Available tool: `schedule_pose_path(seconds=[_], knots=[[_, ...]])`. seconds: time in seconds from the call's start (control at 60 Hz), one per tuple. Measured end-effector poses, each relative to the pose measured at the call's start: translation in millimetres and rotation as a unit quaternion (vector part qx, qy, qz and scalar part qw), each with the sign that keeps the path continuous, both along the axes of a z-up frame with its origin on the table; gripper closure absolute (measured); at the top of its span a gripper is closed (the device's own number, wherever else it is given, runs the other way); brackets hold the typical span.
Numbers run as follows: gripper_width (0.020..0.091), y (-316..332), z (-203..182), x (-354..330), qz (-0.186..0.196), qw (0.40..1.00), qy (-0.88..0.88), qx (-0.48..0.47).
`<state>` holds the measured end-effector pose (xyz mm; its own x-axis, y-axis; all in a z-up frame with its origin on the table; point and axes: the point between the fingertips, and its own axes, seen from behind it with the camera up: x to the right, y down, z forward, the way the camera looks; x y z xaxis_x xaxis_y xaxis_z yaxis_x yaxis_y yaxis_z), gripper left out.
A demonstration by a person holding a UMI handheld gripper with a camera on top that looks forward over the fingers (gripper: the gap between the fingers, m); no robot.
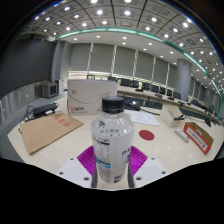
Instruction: Pour water
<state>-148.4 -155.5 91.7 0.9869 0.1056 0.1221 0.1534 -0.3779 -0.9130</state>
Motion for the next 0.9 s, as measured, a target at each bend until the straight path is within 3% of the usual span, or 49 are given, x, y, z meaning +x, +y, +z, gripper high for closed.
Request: schedule_pose_path(seconds=[0.267,0.4,0.583,0.9], knots=[[0.0690,74.4,75.2,141.9,-0.050,0.985,-0.162,0.006],[0.0693,139.6,101.3,192.3,-0.047,0.958,-0.282,0.016],[0.0693,220.7,115.8,198.8,0.003,0.875,-0.483,0.044],[0.0691,288.1,80.9,147.3,0.117,0.679,-0.718,0.096]])
